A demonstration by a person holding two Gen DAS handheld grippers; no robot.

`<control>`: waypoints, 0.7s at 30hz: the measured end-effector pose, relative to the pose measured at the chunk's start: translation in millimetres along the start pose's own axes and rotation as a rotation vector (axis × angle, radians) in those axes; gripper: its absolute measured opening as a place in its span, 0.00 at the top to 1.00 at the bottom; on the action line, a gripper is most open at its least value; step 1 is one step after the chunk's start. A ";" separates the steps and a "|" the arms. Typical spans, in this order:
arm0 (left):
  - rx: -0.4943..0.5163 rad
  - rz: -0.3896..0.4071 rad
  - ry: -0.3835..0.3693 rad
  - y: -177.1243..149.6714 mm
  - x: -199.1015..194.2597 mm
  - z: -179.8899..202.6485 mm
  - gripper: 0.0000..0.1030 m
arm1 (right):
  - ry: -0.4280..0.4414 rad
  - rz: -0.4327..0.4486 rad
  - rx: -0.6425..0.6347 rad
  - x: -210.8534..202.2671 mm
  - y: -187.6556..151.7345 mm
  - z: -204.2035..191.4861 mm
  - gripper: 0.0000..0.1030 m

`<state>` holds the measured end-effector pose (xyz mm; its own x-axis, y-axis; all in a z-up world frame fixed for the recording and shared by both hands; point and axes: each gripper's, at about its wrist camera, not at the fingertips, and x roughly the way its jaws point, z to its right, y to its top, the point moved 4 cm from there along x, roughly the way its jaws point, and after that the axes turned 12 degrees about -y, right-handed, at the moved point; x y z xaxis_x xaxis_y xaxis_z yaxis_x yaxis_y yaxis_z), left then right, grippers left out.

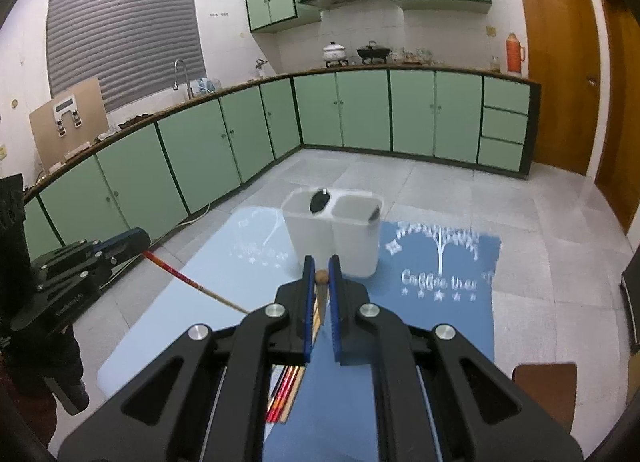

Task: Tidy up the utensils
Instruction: 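Carry both chopsticks upright into the white holder and open both tools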

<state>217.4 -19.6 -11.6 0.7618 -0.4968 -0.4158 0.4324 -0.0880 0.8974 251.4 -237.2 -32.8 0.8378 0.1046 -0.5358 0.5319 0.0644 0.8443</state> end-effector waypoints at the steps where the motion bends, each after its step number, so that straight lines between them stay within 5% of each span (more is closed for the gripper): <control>1: 0.001 0.010 -0.001 6.3 -0.5 -1.3 0.95 | 0.002 0.009 -0.004 -1.2 8.2 1.9 0.94; 11: 0.065 0.198 0.017 91.9 -9.5 -4.2 0.95 | -0.011 0.148 0.017 -12.6 93.7 28.2 0.94; 21: 0.092 0.276 0.061 137.5 52.1 -18.8 0.95 | -0.074 0.082 -0.034 61.3 122.2 28.1 0.94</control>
<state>325.6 -41.3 87.4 0.8734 -0.4601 -0.1595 0.1614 -0.0356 0.9862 371.2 -250.8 37.4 0.8860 0.0371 -0.4622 0.4575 0.0928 0.8844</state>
